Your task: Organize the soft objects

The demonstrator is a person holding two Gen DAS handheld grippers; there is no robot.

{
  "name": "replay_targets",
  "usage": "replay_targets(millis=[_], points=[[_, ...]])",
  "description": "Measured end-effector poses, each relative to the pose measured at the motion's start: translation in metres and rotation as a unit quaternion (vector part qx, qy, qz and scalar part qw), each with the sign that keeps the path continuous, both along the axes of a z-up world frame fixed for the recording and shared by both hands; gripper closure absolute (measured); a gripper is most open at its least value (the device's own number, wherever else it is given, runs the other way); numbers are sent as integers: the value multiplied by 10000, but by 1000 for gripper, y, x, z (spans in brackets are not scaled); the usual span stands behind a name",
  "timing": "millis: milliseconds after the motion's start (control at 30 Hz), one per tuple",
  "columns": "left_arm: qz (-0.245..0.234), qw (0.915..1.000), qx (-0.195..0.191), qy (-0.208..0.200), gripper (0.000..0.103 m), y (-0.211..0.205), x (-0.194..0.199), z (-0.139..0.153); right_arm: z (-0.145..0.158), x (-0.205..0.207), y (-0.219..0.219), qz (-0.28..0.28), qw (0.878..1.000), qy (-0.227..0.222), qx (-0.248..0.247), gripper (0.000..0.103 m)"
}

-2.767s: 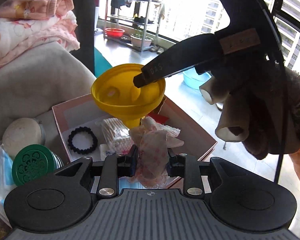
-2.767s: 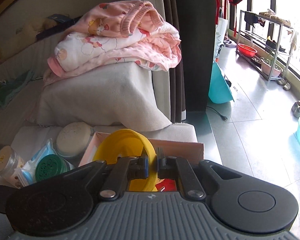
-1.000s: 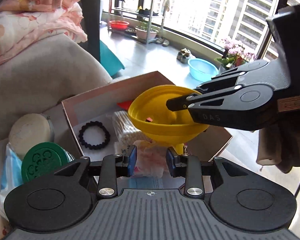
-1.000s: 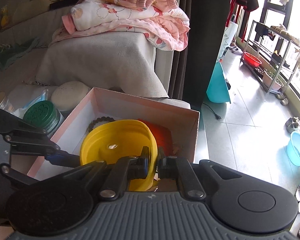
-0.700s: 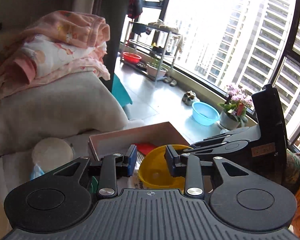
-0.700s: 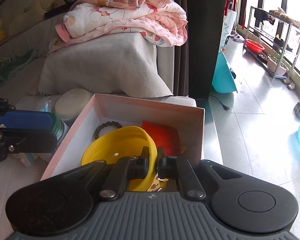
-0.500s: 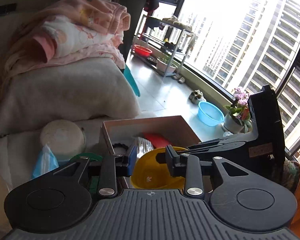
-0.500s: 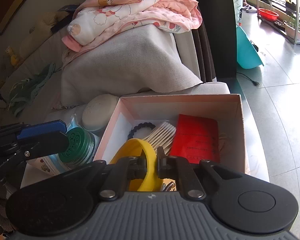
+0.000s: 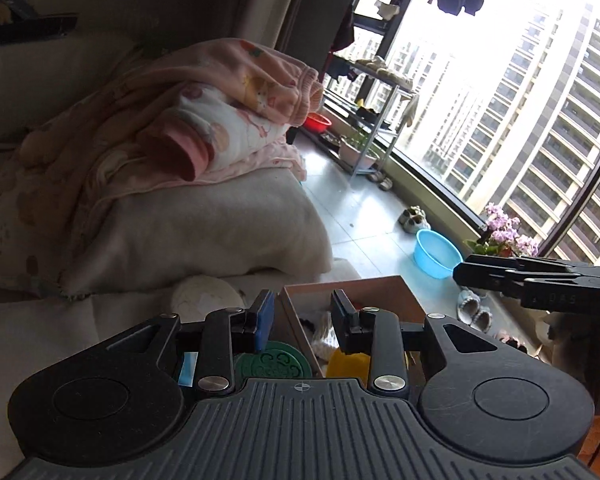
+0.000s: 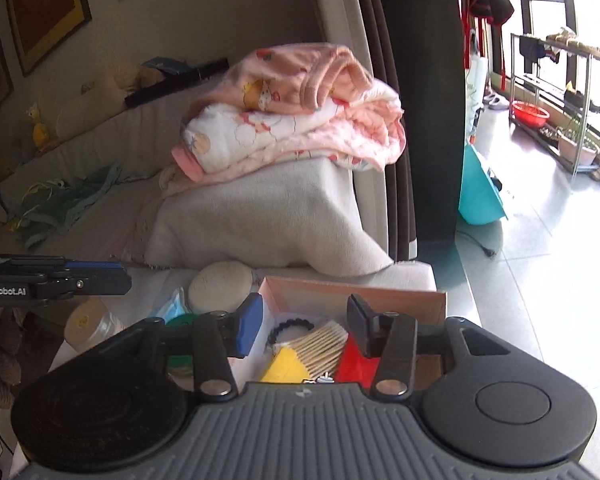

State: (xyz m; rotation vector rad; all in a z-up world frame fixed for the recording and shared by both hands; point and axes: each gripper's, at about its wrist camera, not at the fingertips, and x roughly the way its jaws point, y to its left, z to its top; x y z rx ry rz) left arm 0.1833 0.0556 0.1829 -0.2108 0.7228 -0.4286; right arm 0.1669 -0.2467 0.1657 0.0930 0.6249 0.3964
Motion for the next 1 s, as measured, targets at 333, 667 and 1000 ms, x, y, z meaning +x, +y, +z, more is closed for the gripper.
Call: replay_targets(millis=[333,667,1000], points=[[-14,9836,1230,1318,68,12,54,-25,96,26,67,209,9987,-281,370,51],[287,9938,1068,-98,68,-3,-24,-48,22,33,84,672,9976,181,-29,50],[818,9838,1430,-707,68,-16,-129,-115,-39,83,140,975,9871,1271,-65,51]])
